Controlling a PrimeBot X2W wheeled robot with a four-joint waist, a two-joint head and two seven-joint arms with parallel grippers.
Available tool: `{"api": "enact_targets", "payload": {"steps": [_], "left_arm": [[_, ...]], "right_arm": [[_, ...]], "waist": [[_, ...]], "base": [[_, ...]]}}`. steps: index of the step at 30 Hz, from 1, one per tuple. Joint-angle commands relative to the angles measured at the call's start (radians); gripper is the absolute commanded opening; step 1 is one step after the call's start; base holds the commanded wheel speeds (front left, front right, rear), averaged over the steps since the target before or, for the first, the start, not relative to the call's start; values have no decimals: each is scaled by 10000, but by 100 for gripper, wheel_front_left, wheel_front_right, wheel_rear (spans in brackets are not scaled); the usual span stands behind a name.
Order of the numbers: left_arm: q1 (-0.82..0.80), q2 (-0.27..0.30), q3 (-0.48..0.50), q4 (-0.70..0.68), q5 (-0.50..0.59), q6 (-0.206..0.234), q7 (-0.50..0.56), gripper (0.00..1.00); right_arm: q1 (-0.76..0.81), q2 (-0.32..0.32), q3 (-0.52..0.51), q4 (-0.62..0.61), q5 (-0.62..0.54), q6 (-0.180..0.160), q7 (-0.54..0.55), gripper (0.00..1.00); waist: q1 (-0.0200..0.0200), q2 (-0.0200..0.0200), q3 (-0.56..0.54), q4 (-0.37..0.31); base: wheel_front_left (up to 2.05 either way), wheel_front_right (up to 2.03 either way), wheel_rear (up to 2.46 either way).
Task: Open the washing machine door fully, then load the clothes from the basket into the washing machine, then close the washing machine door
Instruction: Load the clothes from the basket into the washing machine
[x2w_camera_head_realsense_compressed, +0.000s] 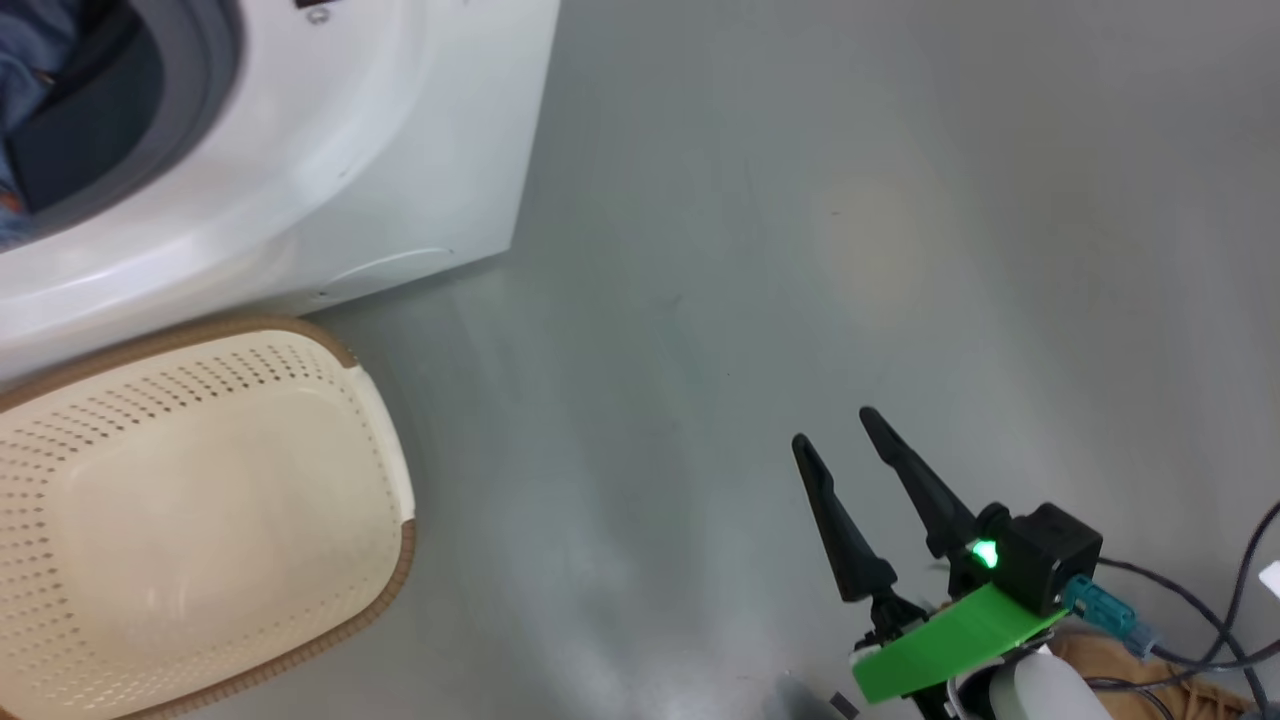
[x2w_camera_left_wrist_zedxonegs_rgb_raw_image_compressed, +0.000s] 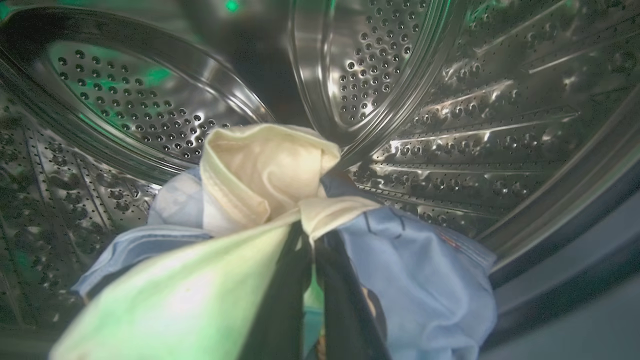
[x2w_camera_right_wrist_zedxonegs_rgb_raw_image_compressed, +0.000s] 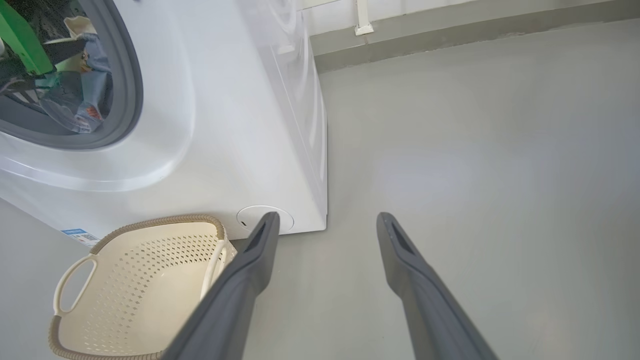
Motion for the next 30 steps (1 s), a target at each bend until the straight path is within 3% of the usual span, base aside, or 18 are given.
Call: {"api": "enact_targets", "payload": {"steps": [1,12,19,24,30], "left_arm": [[-419,522,108,-54,20,-92,-109,0],[-2192,875,520,1074,-589,-193,-161,0],[-2979,1021,889,579,-895,145,-683,0],[-2719,1031,915,-326,-734,518,-732,0],[-2279,976,495,192,-398,513,-735,0]], "right_arm": [[410,3,230,-157,66,17,-48,100],[642,-32,428,-353,-2,17,-48,100],[595,-45,484,-446,22,17,-48,100],[585,-17,519,-439,45,17,-48,100],[649,3,545,-365,55,17,-48,100]], "waist": [[0,0,245,-228],[0,0,950,-596],[0,0,1274,-695],[0,0,1414,-736],[0,0,1333,-750]], "base": [[0,0,0],[0,0,0],[0,0,0],[0,0,0],[0,0,0]]}}
